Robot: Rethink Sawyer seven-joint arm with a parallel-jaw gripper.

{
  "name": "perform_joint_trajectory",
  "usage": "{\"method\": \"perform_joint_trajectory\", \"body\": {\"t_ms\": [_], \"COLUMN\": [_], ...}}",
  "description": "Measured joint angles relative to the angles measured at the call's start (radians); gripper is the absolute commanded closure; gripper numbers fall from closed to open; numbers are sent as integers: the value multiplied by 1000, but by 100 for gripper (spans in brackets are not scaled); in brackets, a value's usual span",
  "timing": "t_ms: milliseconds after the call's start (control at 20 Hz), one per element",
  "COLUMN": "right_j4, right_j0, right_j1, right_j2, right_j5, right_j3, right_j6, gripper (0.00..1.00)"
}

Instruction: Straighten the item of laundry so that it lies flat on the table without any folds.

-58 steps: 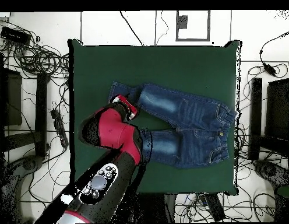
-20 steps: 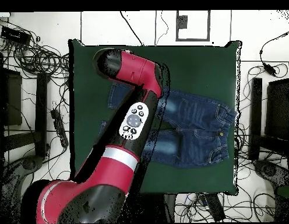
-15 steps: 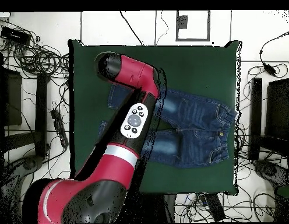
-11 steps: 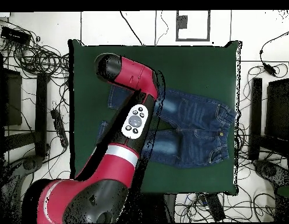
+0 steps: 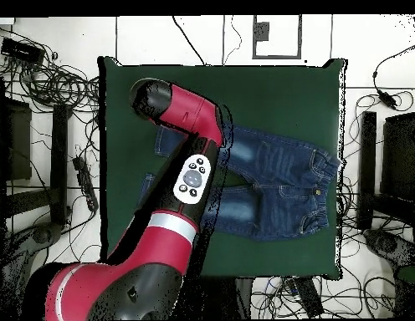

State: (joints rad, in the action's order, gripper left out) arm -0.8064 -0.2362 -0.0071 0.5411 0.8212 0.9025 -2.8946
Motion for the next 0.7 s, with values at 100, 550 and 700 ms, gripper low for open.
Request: {"method": "perform_joint_trajectory", "body": {"t_ms": [100, 550, 700], "right_j4": [0, 1, 0], "right_j0": [-1, -29, -42], "right_j1": [2, 58, 75], "right_j2": [-1, -6, -5], "right_j5": [0, 0, -3], "right_j3": [0, 4, 9], "right_j6": [0, -1, -1], "gripper": [0, 0, 0]}}
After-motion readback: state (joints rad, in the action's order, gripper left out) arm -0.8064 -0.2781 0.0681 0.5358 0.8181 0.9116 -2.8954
